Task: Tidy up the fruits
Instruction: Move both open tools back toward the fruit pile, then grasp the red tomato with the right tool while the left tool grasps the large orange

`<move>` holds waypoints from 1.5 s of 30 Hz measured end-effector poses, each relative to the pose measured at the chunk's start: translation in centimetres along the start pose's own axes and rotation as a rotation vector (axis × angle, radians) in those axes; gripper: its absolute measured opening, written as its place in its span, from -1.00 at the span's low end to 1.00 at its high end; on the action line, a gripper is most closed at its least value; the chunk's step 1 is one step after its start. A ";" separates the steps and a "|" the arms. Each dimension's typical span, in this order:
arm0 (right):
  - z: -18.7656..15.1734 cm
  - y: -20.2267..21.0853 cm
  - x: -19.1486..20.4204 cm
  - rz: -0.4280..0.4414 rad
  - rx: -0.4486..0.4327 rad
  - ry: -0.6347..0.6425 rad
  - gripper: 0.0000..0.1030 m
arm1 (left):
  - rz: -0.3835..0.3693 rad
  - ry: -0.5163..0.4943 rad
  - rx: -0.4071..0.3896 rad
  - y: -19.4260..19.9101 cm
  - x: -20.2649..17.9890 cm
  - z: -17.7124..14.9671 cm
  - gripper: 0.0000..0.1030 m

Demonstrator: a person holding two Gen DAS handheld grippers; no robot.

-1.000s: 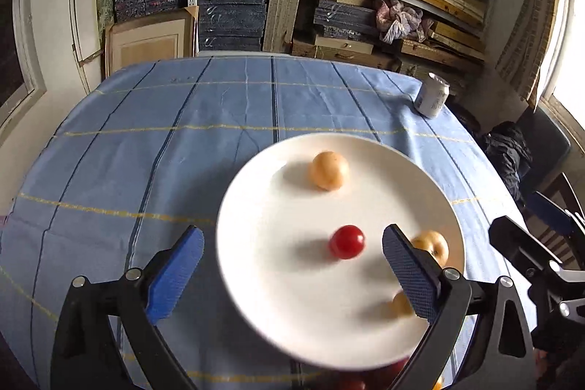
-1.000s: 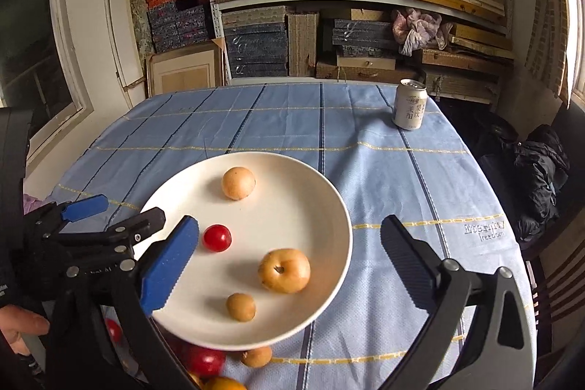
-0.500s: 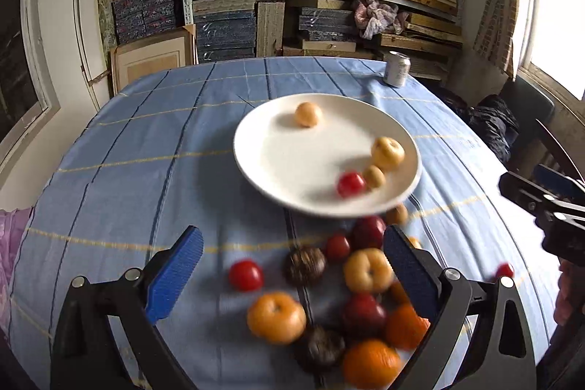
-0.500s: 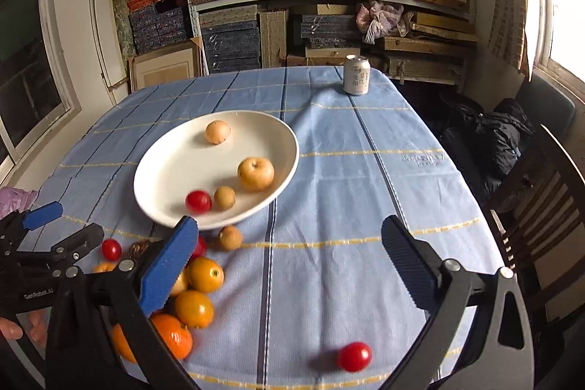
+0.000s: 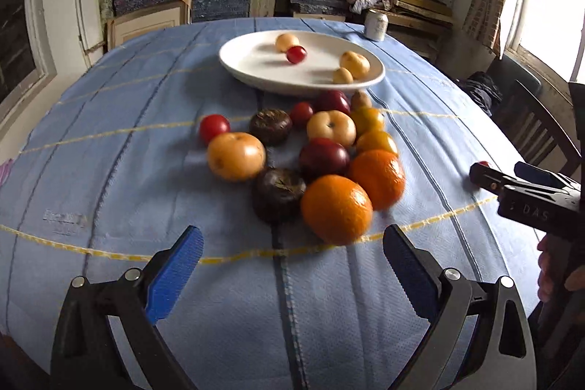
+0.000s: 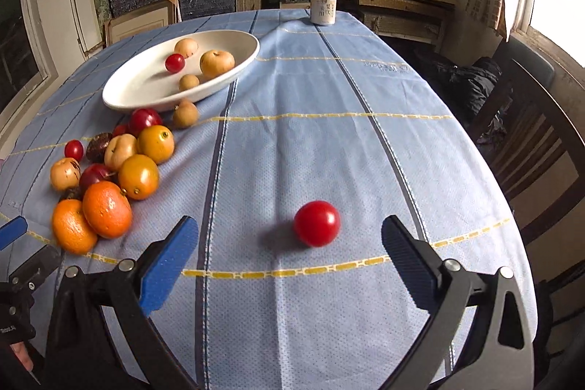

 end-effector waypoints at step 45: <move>0.2 -4.4 0.2 0.014 0.067 -0.023 0.53 | -0.059 0.009 -0.082 -2.4 -2.4 0.9 -0.15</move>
Point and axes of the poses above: each gripper's, at about its wrist camera, not at the fingertips, and y roughly against the way its jaws point, x to its left, z to its top, the point moved 10 cm from there along -y, roughly the way its jaws point, and after that the axes turned 6 degrees about y, right-handed, at the moved point
